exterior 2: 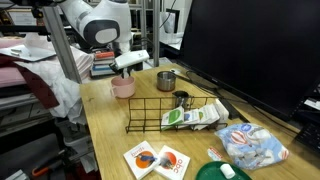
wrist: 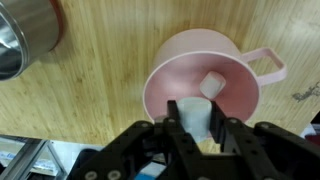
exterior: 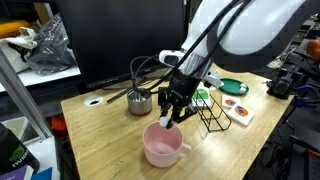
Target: Pick up one piece of the marshmallow and put it in the pink cup
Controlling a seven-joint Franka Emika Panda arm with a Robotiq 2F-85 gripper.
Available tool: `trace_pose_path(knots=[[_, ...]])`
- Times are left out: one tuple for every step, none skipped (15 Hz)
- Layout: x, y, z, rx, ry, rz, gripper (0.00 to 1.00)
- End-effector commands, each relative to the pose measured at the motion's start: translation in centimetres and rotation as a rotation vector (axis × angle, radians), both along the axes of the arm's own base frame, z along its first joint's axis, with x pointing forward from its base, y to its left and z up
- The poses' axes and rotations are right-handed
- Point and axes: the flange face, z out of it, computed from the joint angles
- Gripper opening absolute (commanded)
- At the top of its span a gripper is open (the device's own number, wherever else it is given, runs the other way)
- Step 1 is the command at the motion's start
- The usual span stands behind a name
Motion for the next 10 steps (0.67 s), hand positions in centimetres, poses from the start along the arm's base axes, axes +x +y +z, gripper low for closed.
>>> trace_pose_path(knots=[[1.6, 0.9, -1.3, -0.002, 0.053, 0.074, 0.08], [1.8, 1.1, -1.7, -0.005, 0.067, 0.085, 0.08], [2.0, 1.3, -2.0, -0.008, 0.077, 0.094, 0.08], [2.2, 1.5, -2.3, -0.01, 0.086, 0.103, 0.08], [2.4, 1.6, -2.5, -0.015, 0.089, 0.11, 0.08], [2.6, 1.7, -2.7, -0.012, 0.094, 0.117, 0.08], [2.8, 1.7, -2.8, -0.01, 0.101, 0.121, 0.08], [3.0, 1.7, -3.1, -0.011, 0.114, 0.125, 0.12], [3.1, 1.7, -3.3, -0.015, 0.13, 0.131, 0.42], [3.1, 1.8, -3.6, -0.024, 0.144, 0.133, 0.58]])
